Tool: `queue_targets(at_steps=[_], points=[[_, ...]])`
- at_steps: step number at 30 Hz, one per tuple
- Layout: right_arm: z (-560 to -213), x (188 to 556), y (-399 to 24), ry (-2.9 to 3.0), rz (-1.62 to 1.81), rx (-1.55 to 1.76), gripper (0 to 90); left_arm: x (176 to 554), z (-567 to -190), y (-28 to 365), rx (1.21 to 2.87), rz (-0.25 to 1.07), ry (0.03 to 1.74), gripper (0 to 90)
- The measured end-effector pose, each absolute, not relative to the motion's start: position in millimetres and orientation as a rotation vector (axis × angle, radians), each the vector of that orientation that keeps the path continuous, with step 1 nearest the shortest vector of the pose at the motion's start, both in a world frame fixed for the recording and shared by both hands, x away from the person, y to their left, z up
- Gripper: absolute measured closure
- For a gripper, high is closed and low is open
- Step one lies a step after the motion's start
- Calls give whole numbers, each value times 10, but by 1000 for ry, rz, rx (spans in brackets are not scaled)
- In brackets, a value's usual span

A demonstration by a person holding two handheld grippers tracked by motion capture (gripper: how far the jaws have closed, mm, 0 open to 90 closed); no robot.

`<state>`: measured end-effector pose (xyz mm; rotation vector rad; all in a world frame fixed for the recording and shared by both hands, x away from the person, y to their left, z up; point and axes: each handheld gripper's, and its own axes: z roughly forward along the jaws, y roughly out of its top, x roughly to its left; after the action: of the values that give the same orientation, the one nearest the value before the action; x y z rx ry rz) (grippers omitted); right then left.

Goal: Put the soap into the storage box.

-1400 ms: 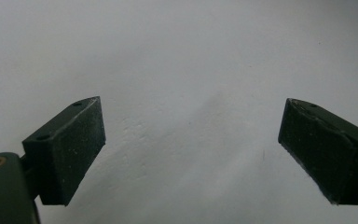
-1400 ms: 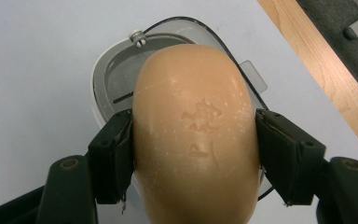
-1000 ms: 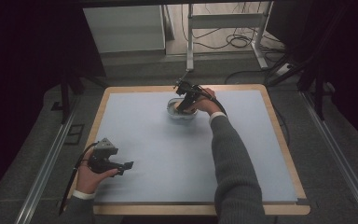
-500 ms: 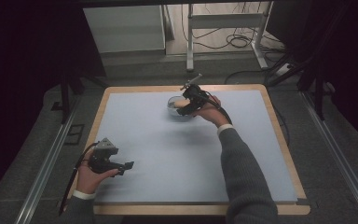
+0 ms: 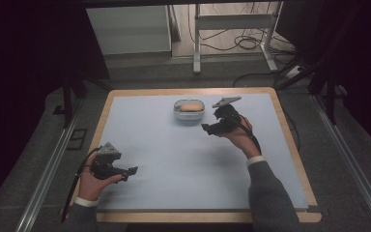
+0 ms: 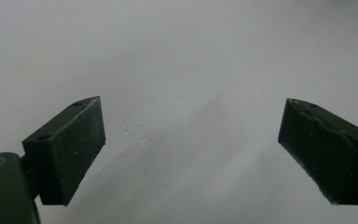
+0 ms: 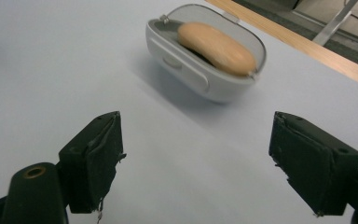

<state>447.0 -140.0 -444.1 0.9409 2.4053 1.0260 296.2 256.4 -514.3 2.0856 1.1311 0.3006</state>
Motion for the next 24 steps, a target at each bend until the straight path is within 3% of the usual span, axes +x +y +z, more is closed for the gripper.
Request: queue_targets(at_steps=[12,24], points=[[-4616,3869,-2048,2304,1087,1018,178,2959,-5139,2518,2101,309,1127,76],[-4852,3411,-2414,2253,1046,1077,177,2953,-5126,2546,2093,313,1135,76]])
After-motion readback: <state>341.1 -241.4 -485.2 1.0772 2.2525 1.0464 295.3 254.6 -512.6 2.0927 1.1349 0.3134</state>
